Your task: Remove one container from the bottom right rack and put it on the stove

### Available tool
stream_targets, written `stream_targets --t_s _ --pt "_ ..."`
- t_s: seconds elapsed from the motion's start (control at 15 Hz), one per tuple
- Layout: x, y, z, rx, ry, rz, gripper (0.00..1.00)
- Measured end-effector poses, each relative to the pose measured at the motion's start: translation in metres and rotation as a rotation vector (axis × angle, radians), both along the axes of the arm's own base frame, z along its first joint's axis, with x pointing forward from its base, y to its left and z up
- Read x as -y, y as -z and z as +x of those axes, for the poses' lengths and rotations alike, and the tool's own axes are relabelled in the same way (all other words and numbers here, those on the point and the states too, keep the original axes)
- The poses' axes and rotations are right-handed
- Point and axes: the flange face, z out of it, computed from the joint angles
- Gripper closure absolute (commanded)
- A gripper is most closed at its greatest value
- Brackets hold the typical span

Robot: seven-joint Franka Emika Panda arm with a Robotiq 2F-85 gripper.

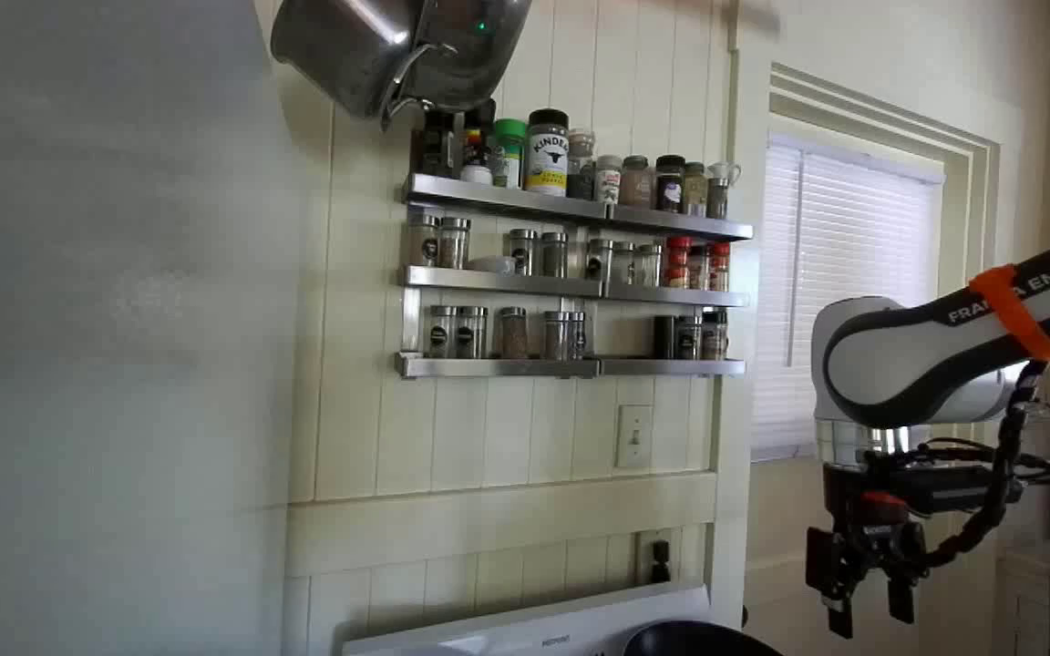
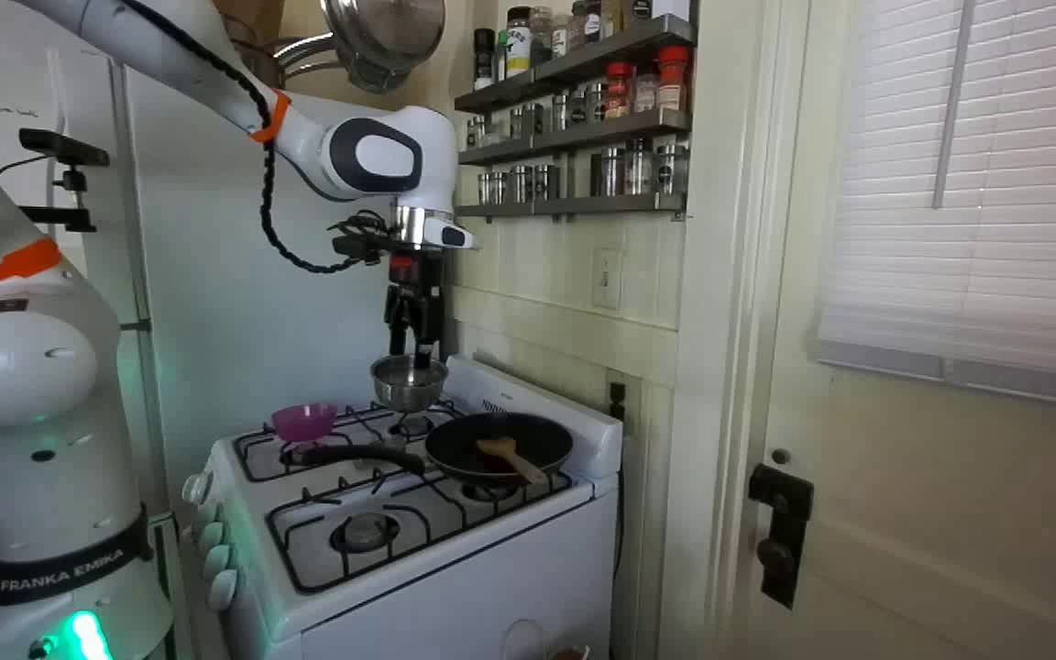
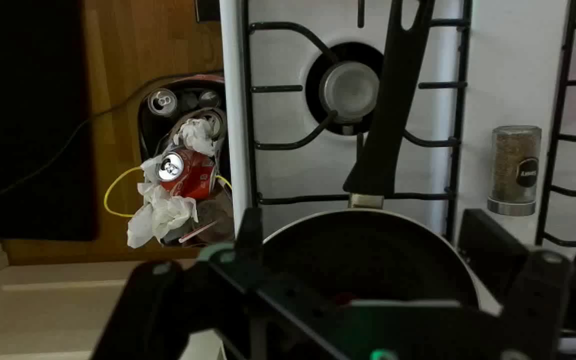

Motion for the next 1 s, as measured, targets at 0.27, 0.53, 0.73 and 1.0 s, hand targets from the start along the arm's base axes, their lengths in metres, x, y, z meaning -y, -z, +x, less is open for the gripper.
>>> stream_targets --t_s 0.27,0.53,0.73,1.0 --pt "0.0 0.0 0.0 0.0 0.0 0.0 0.0" --pt "-0.001 -0.011 0.004 0.058 0.058 -0.008 0.0" --pt "-0.008 -0.022 0.006 0.106 0.076 -0.023 0.0" --pt "-0.029 -0.032 0.007 0.145 -0.016 -0.08 0.0"
